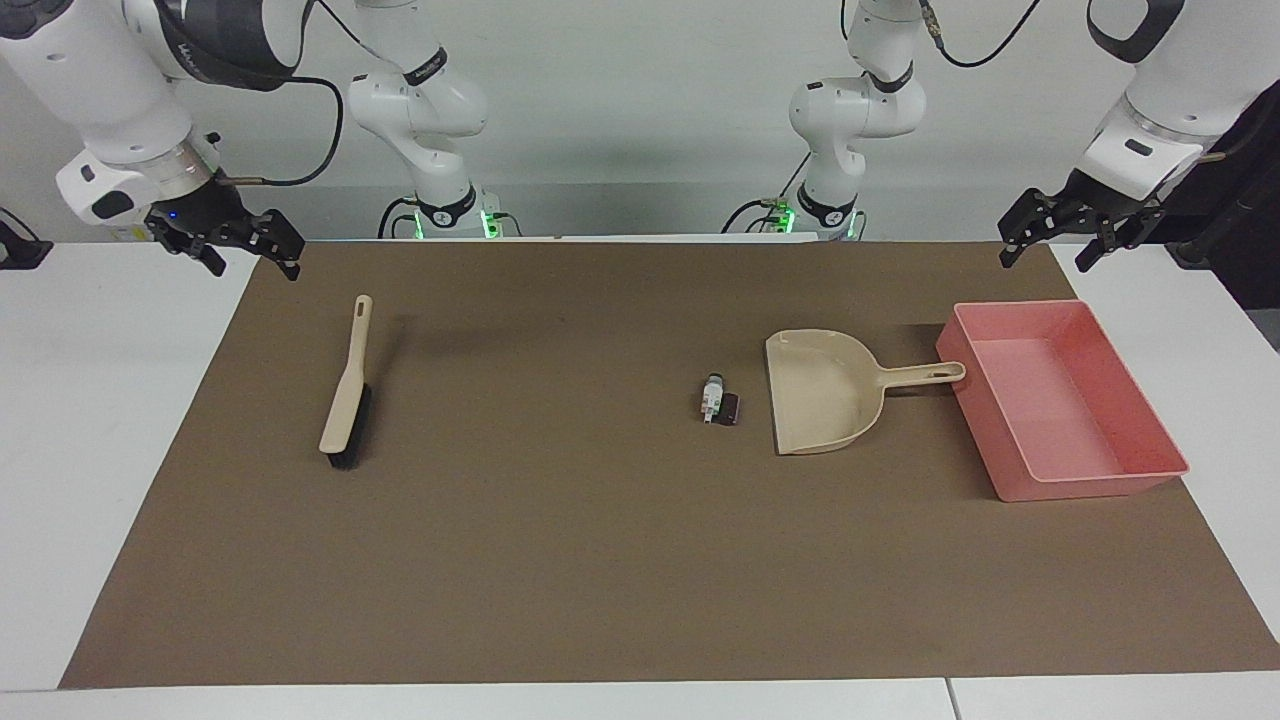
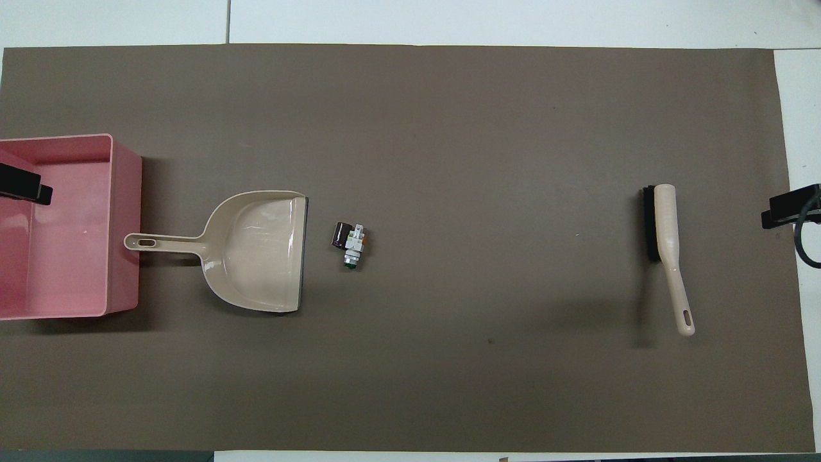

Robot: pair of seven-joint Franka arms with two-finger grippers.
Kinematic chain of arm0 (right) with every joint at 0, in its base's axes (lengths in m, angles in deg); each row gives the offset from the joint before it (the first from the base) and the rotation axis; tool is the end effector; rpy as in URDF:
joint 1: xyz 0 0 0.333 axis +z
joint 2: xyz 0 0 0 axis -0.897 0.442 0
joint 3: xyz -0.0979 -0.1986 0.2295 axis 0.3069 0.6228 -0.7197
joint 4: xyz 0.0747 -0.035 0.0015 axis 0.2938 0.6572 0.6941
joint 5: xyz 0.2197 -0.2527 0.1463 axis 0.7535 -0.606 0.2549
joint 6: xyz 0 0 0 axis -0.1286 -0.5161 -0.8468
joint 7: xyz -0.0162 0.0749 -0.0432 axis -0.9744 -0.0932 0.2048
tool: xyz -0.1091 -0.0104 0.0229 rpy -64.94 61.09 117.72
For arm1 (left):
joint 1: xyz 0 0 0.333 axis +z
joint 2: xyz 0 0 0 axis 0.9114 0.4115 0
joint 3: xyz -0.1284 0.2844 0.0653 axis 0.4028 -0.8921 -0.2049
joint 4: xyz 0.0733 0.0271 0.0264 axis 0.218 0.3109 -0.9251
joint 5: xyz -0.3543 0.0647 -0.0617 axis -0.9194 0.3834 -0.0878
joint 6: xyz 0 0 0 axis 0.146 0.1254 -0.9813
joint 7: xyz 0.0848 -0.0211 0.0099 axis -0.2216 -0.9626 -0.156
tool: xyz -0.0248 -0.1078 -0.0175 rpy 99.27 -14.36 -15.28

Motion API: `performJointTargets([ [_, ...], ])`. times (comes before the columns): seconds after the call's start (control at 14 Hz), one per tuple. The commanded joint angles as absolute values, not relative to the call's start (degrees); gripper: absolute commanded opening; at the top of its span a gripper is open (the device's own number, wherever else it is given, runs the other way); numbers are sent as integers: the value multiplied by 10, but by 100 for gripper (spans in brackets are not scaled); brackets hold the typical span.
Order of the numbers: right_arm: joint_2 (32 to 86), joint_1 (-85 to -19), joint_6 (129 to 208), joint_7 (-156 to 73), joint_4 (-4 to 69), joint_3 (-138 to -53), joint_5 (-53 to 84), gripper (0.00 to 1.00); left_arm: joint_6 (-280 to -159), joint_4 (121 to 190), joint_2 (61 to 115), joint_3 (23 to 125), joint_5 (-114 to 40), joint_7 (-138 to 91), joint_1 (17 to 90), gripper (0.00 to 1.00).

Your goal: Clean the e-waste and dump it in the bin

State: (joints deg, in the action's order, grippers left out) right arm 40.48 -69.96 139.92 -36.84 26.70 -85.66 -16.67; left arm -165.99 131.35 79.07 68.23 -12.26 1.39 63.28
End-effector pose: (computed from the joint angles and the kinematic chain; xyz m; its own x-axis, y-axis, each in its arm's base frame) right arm 0.4943 -0.0817 0.5944 0.9911 -0.0948 -0.0939 -0.0937 -0.9955 0.0157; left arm 0.5222 0.0016 0.6421 0.9870 -0.1586 -0.0249 -0.1584 -0.9873 0.0102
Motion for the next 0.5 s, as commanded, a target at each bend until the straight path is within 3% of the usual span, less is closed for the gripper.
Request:
performJointTargets([
  [0.0, 401, -703, 1404, -360, 268, -860, -160, 99, -1668, 1340, 769, 679, -133, 5, 630, 99],
  [0.43, 401, -705, 1404, -359, 269, -861, -159, 99, -1671, 1350, 767, 677, -132, 4, 632, 99],
])
